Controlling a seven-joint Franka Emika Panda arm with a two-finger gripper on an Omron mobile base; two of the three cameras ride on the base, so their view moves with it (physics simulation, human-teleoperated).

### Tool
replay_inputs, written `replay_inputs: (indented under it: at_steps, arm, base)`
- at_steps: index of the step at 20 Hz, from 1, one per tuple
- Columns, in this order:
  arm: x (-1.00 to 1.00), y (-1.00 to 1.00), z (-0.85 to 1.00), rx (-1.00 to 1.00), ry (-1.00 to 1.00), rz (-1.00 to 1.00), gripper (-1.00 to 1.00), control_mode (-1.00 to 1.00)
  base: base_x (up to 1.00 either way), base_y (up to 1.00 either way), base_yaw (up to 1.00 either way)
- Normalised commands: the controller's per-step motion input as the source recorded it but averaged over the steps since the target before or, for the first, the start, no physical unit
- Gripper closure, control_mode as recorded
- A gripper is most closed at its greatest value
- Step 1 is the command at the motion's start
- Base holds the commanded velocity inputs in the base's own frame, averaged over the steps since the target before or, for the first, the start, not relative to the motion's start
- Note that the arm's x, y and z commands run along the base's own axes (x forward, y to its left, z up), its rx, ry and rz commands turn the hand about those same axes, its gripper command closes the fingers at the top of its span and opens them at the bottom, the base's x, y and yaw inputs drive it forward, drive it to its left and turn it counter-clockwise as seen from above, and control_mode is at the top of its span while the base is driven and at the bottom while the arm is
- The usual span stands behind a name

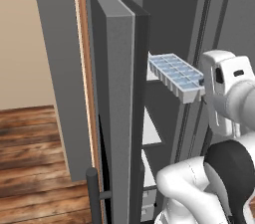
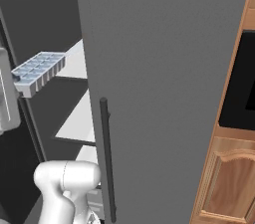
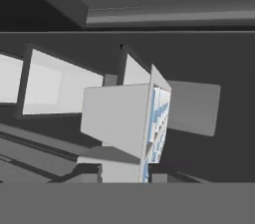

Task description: Open the freezer door, pick up the ice cube tray from the freezer, and place it on the dining counter.

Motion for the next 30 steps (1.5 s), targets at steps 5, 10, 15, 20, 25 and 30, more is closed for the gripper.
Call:
replay_inputs:
  at_steps: [5,10,15,20,25,30]
  arm:
    - [-0.44,-0.03,0.17,0.00,0.00,0.00,1.00,-1.00]
    - [-0.38,-0.04,0.11,0.00,0.00,0.00,1.00,-1.00]
    - [-0.34,-0.12,0.02,0.00,0.00,0.00,1.00,-1.00]
    - [0.00,0.00,0.00,0.00,0.00,0.00,1.00,1.00]
    - [0.00,0.00,0.00,0.00,0.00,0.00,1.00,1.00]
    - [0.00,0.00,0.00,0.00,0.00,0.00,1.00,1.00]
  base:
    - [0.00,0.00,0.00]
    - [0.00,0.00,0.00]
    - [0.00,0.00,0.00]
    - [-0.60,-0.42,-0.08]
    - [-0.79,-0.28,-0.47]
    - [-0.43,-0.04,-0.74]
